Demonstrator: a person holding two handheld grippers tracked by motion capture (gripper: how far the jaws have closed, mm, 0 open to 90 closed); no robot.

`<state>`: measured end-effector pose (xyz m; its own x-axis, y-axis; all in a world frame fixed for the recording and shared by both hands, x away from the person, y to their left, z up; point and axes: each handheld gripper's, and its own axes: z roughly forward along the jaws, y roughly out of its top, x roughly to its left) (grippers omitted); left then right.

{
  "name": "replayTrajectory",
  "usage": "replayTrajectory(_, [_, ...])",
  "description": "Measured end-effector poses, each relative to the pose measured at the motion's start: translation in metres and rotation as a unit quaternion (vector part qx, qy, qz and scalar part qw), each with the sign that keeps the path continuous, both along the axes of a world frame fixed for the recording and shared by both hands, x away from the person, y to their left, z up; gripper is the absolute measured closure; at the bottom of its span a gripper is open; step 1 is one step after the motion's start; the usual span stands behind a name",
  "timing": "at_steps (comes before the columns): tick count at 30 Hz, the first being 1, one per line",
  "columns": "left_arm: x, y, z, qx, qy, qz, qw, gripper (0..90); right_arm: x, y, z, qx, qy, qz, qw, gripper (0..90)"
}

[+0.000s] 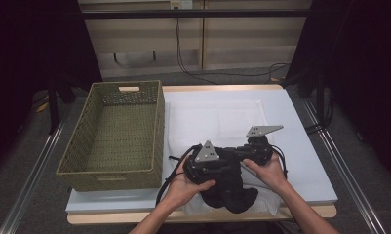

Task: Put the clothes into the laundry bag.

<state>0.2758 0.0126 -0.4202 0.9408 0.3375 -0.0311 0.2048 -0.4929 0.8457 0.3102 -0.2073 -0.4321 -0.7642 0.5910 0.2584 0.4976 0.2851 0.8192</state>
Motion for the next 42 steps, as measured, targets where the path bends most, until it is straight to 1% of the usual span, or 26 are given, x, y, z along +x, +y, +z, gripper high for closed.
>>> replayTrajectory(1, [0.0, 0.0, -0.002, 0.007, 0.002, -0.002, 1.0, 70.5, 0.0, 0.0, 0.0, 0.0, 0.0, 0.0, 1.0, 89.6])
replayTrajectory(3, [0.002, 0.0, -0.004, 0.007, 0.007, -0.002, 1.0, 69.6, -0.001, 0.001, -0.001, -0.003, 0.0, 0.0, 1.0, 89.6])
replayTrajectory(4, [0.003, -0.001, -0.008, 0.006, 0.016, -0.001, 0.9999, 69.5, -0.001, 0.001, -0.001, -0.003, 0.0, -0.001, 1.0, 89.7])
replayTrajectory(6, [0.003, -0.002, -0.011, 0.008, 0.018, 0.0, 0.9998, 69.4, -0.001, 0.002, -0.001, -0.003, 0.002, -0.002, 1.0, 89.7])
replayTrajectory(7, [0.003, -0.003, -0.013, 0.022, 0.021, 0.004, 0.9995, 69.5, -0.001, 0.002, -0.001, -0.006, -0.001, 0.002, 1.0, 89.8])
replayTrajectory(8, [0.002, -0.004, -0.014, 0.024, 0.022, 0.006, 0.9994, 69.5, -0.002, 0.002, 0.0, -0.006, -0.001, 0.002, 1.0, 89.8])
replayTrajectory(12, [0.001, -0.006, -0.016, 0.036, 0.017, -0.001, 0.9992, 69.0, -0.002, 0.003, 0.001, -0.006, -0.004, 0.003, 1.0, 89.8])
replayTrajectory(13, [0.001, -0.007, -0.018, 0.031, 0.019, -0.005, 0.9993, 69.0, -0.002, 0.003, 0.002, -0.005, -0.005, 0.002, 1.0, 89.9])
replayTrajectory(14, [0.0, -0.008, -0.019, 0.034, 0.018, -0.007, 0.9993, 69.0, -0.002, 0.002, 0.003, -0.003, -0.007, 0.002, 1.0, 89.9])
replayTrajectory(15, [-0.001, -0.01, -0.02, 0.045, 0.021, -0.011, 0.9987, 69.0, -0.002, 0.002, 0.004, -0.003, -0.007, 0.005, 1.0, 90.0])
replayTrajectory(16, [-0.002, -0.012, -0.023, 0.037, 0.022, -0.011, 0.999, 69.2, -0.003, 0.002, 0.007, 0.002, -0.012, 0.004, 0.9999, 90.0])
replayTrajectory(17, [-0.002, -0.012, -0.023, 0.052, 0.017, -0.012, 0.9984, 69.2, -0.003, 0.002, 0.007, 0.002, -0.012, 0.004, 0.9999, 90.0])
replayTrajectory(20, [-0.005, -0.017, -0.029, 0.059, 0.016, -0.014, 0.998, 69.5, -0.005, 0.001, 0.015, 0.006, -0.021, 0.006, 0.9997, 90.0])
replayTrajectory(22, [-0.007, -0.02, -0.033, 0.055, 0.021, -0.014, 0.9981, 69.2, -0.007, -0.002, 0.018, 0.017, -0.025, 0.004, 0.9995, 90.0])
replayTrajectory(24, [-0.007, -0.02, -0.033, 0.054, 0.023, -0.015, 0.9981, 67.2, -0.007, -0.002, 0.018, 0.019, -0.024, 0.005, 0.9995, 90.0])
replayTrajectory(25, [-0.006, -0.018, -0.033, 0.038, 0.031, -0.016, 0.9986, 65.3, -0.007, -0.003, 0.016, 0.017, -0.024, 0.005, 0.9996, 90.0])
replayTrajectory(27, [-0.006, -0.017, -0.032, 0.037, 0.036, -0.012, 0.9986, 59.5, -0.006, -0.003, 0.015, 0.017, -0.02, 0.004, 0.9996, 90.0])
replayTrajectory(28, [-0.007, -0.017, -0.03, 0.032, 0.046, -0.016, 0.9983, 59.5, -0.005, -0.003, 0.014, 0.015, -0.02, 0.003, 0.9997, 90.0])
replayTrajectory(29, [-0.009, -0.017, -0.026, 0.04, 0.045, -0.019, 0.998, 48.3, -0.004, -0.002, 0.012, 0.016, -0.018, 0.003, 0.9997, 90.0])
replayTrajectory(30, [-0.01, -0.017, -0.023, 0.049, 0.041, -0.02, 0.9977, 48.3, -0.004, -0.002, 0.012, 0.016, -0.018, 0.003, 0.9997, 90.0])
replayTrajectory(31, [-0.013, -0.017, -0.02, 0.049, 0.034, -0.028, 0.9978, 45.4, -0.004, -0.002, 0.012, 0.016, -0.018, 0.003, 0.9997, 90.0])
replayTrajectory(34, [-0.017, -0.014, -0.014, 0.036, 0.034, -0.025, 0.9985, 39.6, -0.003, -0.004, 0.01, 0.014, -0.015, 0.0, 0.9998, 89.9])
replayTrajectory(36, [-0.017, -0.01, -0.012, 0.04, 0.031, -0.026, 0.9984, 39.6, -0.003, -0.004, 0.01, 0.017, -0.014, -0.001, 0.9998, 89.9])
replayTrajectory(38, [-0.015, -0.004, -0.009, 0.034, 0.029, -0.028, 0.9986, 39.6, -0.003, -0.005, 0.012, 0.016, -0.018, -0.002, 0.9997, 89.9])
replayTrajectory(40, [-0.013, 0.004, -0.004, 0.011, 0.032, -0.02, 0.9992, 39.5, -0.003, -0.005, 0.012, 0.017, -0.018, -0.002, 0.9997, 89.9])
replayTrajectory(42, [-0.011, 0.015, 0.003, -0.001, 0.023, -0.016, 0.9996, 40.0, -0.003, -0.005, 0.012, 0.016, -0.018, -0.001, 0.9997, 89.9])
